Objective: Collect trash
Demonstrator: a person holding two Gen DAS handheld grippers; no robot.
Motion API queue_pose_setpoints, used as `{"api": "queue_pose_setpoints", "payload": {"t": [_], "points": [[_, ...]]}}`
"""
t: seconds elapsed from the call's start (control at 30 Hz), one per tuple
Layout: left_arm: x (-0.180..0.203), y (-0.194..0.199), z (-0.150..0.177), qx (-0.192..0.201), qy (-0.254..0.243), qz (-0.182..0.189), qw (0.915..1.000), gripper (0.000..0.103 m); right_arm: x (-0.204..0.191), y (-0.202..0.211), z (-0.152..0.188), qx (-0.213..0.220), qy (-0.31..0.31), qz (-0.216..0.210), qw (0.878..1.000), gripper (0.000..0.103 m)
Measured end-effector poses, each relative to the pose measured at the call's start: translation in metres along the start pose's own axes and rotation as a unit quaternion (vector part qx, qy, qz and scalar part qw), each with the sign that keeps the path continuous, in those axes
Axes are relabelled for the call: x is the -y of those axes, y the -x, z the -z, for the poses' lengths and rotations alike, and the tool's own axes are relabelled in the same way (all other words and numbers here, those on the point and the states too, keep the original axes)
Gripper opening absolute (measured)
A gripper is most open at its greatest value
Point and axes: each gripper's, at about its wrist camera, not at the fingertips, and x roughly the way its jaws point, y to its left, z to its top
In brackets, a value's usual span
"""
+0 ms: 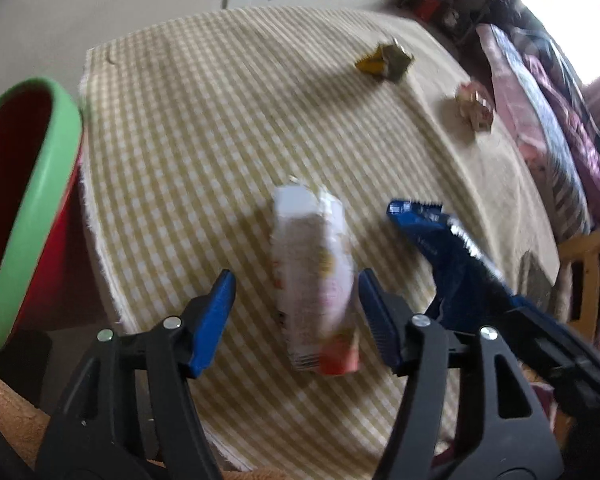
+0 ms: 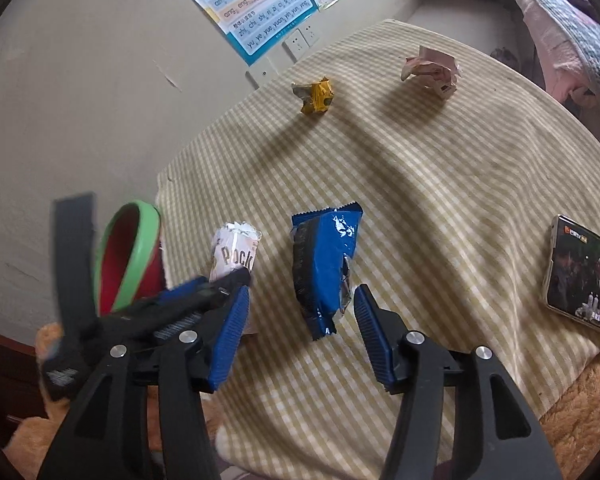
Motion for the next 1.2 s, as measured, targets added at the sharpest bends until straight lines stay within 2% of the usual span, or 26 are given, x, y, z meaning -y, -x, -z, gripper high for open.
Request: {"api": "queue_pose_setpoints", "payload": {"t": [0.1, 0.23, 0.4, 0.53, 0.57, 0.63, 0.67, 0.7, 0.8, 0.97, 1.2], "points": [[0.002, -0.006, 0.001, -0.008, -0.004, -0.002, 1.0, 0.06, 0.0, 0.01, -0.003, 0.015, 0.005, 0.007, 1.0, 0.061], [-0.001, -0.006, 0.0, -0.005, 0.001, 0.002, 1.0, 0.06, 0.01, 0.002, -0.007, 0.014, 0.001, 0.035, 0.999, 0.062], [-0.007, -0.004, 0.0, 0.002, 0.02, 0.007, 0.9998, 0.051, 0.015, -0.018, -0.019, 0.003, -0.003, 0.047, 0.999, 0.061], [-0.01, -0.002, 0.001, 0.004, 0.023, 0.013, 0.9997, 0.043, 0.012, -0.03, -0.025, -0.002, 0.0, 0.04, 0.999, 0.06], [-0.01, -0.002, 0.001, 0.004, 0.023, 0.014, 0.9996, 0.041, 0.012, -0.033, -0.025, -0.008, -0.002, 0.038, 0.999, 0.057], [-0.011, -0.001, 0.002, 0.003, 0.021, 0.017, 0.9996, 0.037, 0.013, -0.04, -0.022, -0.026, -0.006, 0.027, 0.999, 0.042], [-0.01, -0.001, 0.002, 0.003, 0.021, 0.018, 0.9996, 0.035, 0.012, -0.044, -0.02, -0.034, -0.004, 0.023, 0.999, 0.027], [-0.01, -0.001, 0.002, 0.003, 0.02, 0.019, 0.9996, 0.033, 0.011, -0.046, -0.017, -0.04, 0.0, 0.023, 0.999, 0.021], [-0.01, 0.0, 0.003, 0.005, 0.021, 0.021, 0.9995, 0.032, 0.01, -0.043, -0.015, -0.035, 0.0, 0.013, 0.999, 0.018], [-0.013, 0.007, 0.003, 0.02, 0.033, 0.034, 0.9987, 0.032, 0.003, -0.024, -0.017, 0.0, 0.007, 0.009, 1.0, 0.017], [-0.01, 0.031, 0.005, 0.058, 0.017, 0.039, 0.9974, 0.032, -0.012, -0.005, -0.015, 0.038, 0.038, 0.026, 0.998, 0.017]]}}
